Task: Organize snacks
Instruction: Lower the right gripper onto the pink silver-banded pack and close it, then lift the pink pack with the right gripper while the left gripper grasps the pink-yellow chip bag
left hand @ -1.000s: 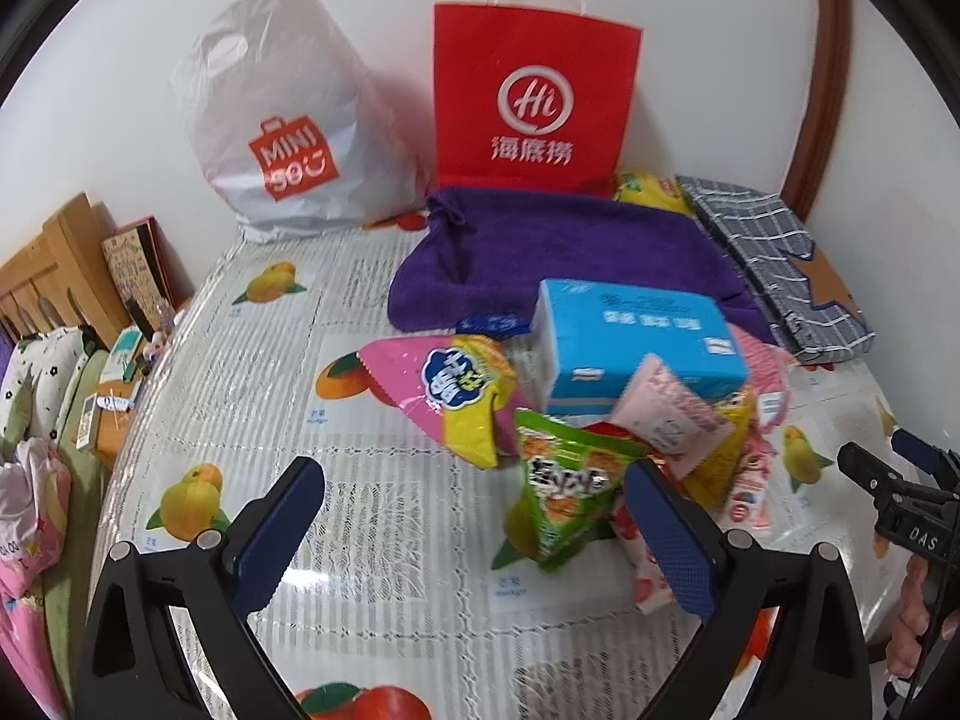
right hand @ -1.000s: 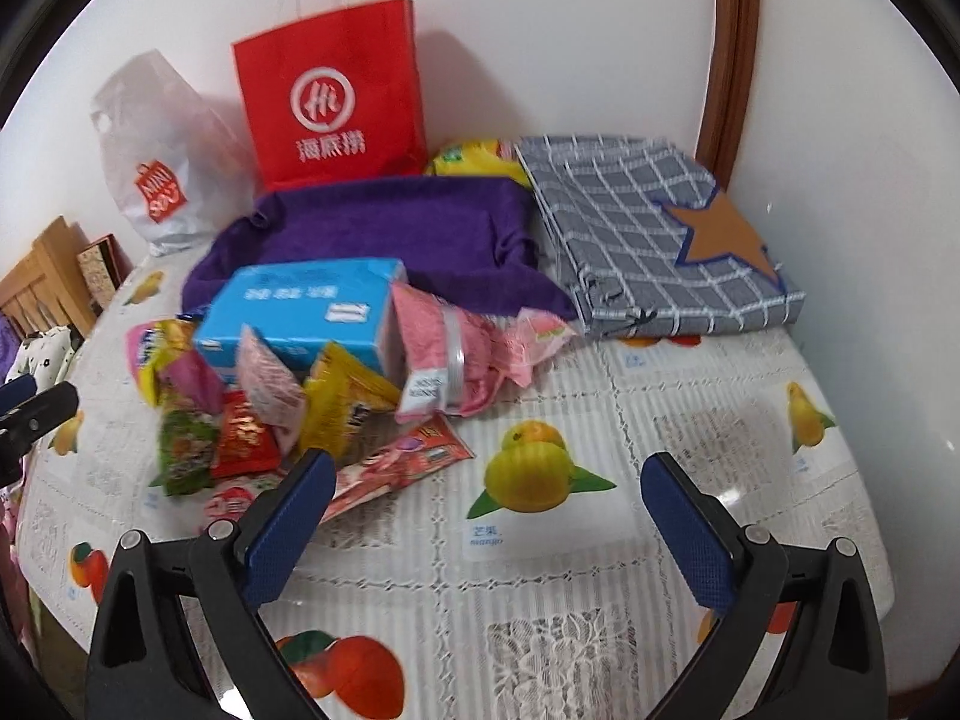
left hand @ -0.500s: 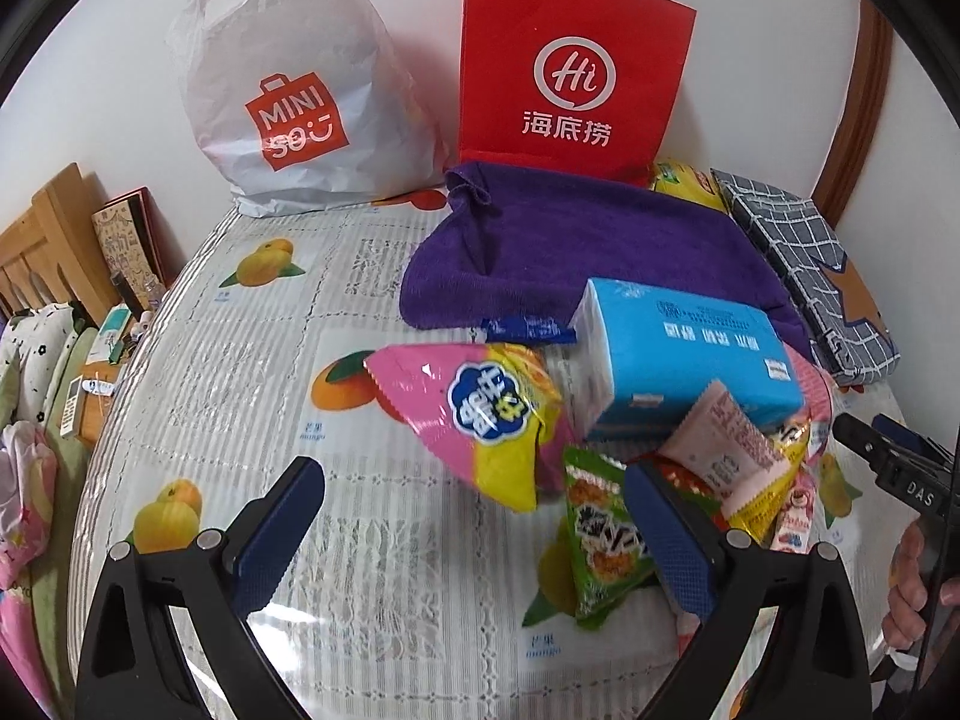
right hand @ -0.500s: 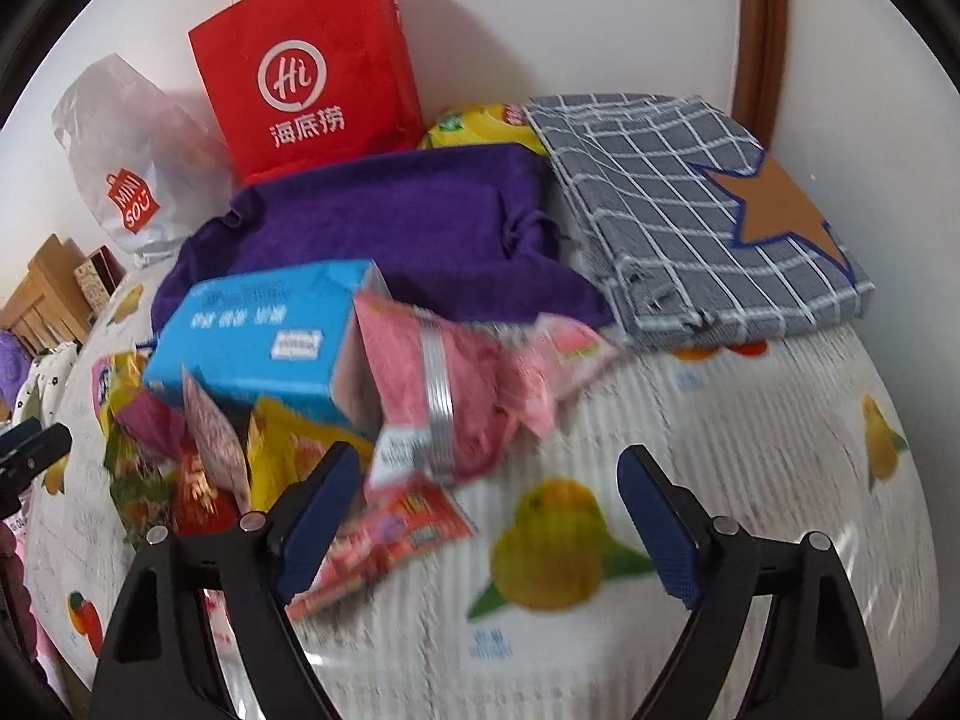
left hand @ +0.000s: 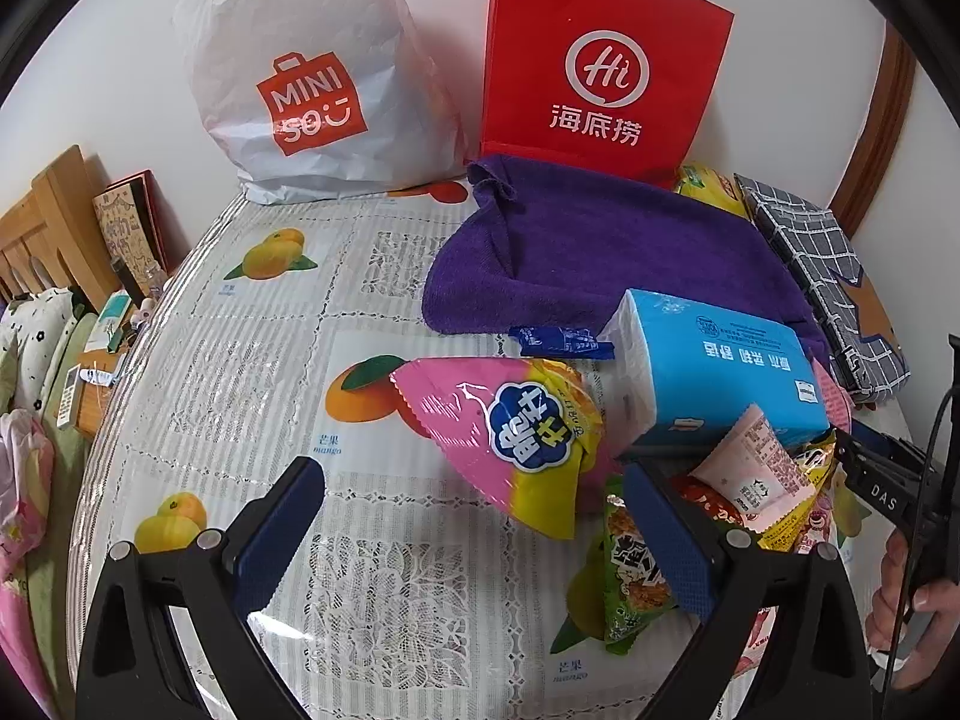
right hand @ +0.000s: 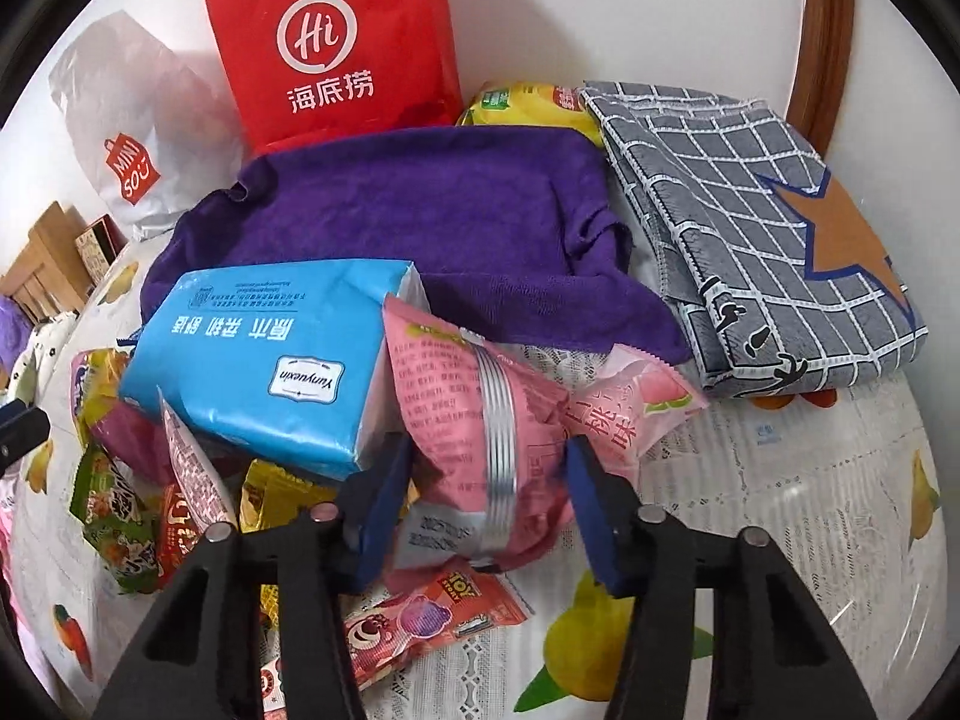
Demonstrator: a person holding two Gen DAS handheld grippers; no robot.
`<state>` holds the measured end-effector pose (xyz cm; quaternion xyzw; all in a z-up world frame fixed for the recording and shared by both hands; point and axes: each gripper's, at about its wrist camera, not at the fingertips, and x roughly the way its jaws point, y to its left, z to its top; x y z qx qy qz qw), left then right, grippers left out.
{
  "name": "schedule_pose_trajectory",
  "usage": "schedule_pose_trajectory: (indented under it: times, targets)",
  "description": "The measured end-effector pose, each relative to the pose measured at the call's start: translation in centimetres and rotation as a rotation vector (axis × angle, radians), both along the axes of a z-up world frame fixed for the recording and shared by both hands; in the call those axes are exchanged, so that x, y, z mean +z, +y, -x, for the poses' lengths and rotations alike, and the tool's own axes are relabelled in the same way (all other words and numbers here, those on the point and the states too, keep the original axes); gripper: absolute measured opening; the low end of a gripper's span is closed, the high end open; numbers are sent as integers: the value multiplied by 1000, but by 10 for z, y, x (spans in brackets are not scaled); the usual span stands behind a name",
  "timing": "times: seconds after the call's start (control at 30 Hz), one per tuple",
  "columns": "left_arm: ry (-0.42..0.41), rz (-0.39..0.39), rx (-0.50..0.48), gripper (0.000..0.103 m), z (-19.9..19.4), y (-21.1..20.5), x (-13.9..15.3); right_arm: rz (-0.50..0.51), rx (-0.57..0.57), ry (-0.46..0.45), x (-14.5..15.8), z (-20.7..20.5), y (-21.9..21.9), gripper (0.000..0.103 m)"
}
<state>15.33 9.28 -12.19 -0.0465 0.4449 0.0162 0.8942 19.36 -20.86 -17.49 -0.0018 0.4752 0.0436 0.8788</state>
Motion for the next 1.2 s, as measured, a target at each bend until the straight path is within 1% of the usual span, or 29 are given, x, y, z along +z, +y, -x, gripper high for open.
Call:
schedule_pose_trajectory:
  times: [0.23, 0.83, 0.93, 1.1, 1.2]
  targets:
    - [-11, -5, -3, 100, 7, -3, 6, 1, 9, -10, 5, 15, -1, 47]
    - [-61, -16, -24, 100, 37, -16, 26, 13, 8, -77, 33, 63, -11, 47]
    - [-59, -15, -18, 100, 40, -16, 26, 5, 15, -69, 33, 74, -17, 47]
    - [-55, -8, -11, 100, 45, -15, 22, -4, 42, 2, 15, 90, -32, 47]
    - [-44, 4, -5, 100, 45, -14, 17, -6, 54, 16, 10, 96, -38, 50]
